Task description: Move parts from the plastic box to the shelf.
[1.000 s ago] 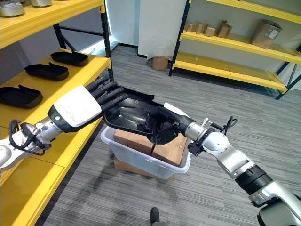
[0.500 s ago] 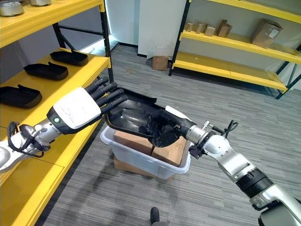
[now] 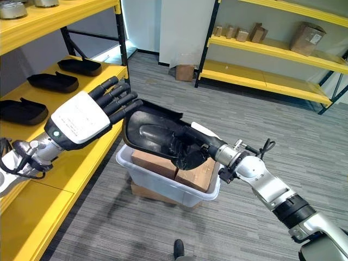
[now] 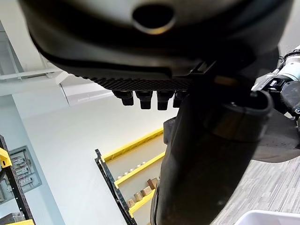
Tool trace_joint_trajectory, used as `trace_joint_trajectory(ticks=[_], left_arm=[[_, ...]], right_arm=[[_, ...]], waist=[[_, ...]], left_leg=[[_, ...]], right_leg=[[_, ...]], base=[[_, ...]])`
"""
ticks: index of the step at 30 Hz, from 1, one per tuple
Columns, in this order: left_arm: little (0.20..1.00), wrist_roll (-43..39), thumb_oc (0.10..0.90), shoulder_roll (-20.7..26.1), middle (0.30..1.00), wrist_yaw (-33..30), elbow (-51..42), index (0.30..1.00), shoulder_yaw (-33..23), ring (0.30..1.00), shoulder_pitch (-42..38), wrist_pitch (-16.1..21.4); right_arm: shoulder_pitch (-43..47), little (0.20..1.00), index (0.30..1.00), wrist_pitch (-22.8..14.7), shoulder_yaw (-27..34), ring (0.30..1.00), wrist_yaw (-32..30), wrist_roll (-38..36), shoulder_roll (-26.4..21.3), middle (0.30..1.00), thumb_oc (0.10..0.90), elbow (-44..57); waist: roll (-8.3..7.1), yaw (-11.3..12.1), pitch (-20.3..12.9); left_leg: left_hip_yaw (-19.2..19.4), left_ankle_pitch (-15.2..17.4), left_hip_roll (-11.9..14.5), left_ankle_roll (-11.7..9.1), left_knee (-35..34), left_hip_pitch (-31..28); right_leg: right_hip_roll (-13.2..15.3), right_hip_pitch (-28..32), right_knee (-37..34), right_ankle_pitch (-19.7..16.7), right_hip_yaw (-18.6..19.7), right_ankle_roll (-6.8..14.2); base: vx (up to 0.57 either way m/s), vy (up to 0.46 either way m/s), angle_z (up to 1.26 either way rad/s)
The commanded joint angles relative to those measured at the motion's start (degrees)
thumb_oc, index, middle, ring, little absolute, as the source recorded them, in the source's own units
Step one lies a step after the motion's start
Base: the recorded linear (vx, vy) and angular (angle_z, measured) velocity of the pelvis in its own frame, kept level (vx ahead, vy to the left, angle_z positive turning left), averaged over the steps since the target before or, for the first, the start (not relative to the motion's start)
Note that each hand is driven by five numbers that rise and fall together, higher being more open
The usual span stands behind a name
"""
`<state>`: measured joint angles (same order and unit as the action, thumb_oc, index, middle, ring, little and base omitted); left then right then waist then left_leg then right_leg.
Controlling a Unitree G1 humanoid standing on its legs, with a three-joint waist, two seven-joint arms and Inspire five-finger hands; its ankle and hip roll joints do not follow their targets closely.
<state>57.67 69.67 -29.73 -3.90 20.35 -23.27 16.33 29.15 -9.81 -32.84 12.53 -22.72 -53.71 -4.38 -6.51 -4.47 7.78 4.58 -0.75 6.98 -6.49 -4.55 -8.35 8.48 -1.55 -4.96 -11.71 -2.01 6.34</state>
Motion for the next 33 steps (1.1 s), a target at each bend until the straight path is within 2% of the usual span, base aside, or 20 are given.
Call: trace_joint_trajectory(ticks=[1,7,17,24,33], left_arm=[[1.0,-1.15,0.9,3.94,1.0,-4.39,-1.63,1.0,-5.09,1.0,-1.68,-2.95],[1.0,-1.49,0.9,3.34,1.0,-4.36,-1.85,1.0,-5.49,1.0,-0.99,-2.61],[1.0,-1.7,0.9,0.18,1.0,-3.04,1.06,1.0,0.24,1.0,-4.19,-2.03],[1.0,-1.55,0.9,-3.17,1.0,-2.41,5.61,1.0,3.12,1.0,-5.72,-3.31],[1.0,-0.88,0.9,-7.12,1.0,-1.94,12.11,1.0,9.02,1.0,-11.35,-4.94]], right_arm=[[4.11,0.3,0.3,-7.85,6.55,0.3,-2.11,-4.24,-1.29,0.3,0.4,3.69],[4.08,0.3,0.3,-7.86,6.76,0.3,-2.19,-4.21,-1.09,0.3,0.4,3.62],[5.27,0.3,0.3,-8.2,6.98,0.3,-2.41,-4.74,-1.35,0.3,0.4,4.93],[6.58,0.3,0.3,-8.25,6.57,0.3,-2.42,-5.65,-1.24,0.3,0.4,5.96],[8.27,0.3,0.3,-8.11,5.5,0.3,-1.95,-6.76,-1.44,0.3,0.4,6.83]], waist=[[0.46,0.7,-5.52],[0.44,0.66,-5.5],[-0.07,0.21,-5.0],[-0.38,-0.15,-4.88],[-0.56,-0.94,-4.91]], left_leg=[[-2.82,5.38,2.12,1.18,-0.45,-4.31],[-2.81,5.36,2.18,1.19,-0.45,-4.3],[-2.39,5.49,2.09,1.36,-0.45,-4.49],[-2.13,5.69,2.23,1.39,-0.45,-4.74],[-1.95,5.88,2.4,1.34,-0.45,-5.16]], right_leg=[[4.42,-0.43,0.76,-0.46,1.78,5.67],[4.37,-0.51,0.78,-0.47,1.81,5.63],[4.31,-0.71,0.97,-0.42,2.36,5.66],[4.1,-0.85,1.25,-0.11,2.59,5.61],[3.75,-0.74,1.15,0.02,2.9,5.54]], base=[[0.0,0.0,0.0],[0.0,0.0,0.0],[0.0,0.001,0.0],[0.01,0.002,-0.07],[0.0,0.0,0.0]])
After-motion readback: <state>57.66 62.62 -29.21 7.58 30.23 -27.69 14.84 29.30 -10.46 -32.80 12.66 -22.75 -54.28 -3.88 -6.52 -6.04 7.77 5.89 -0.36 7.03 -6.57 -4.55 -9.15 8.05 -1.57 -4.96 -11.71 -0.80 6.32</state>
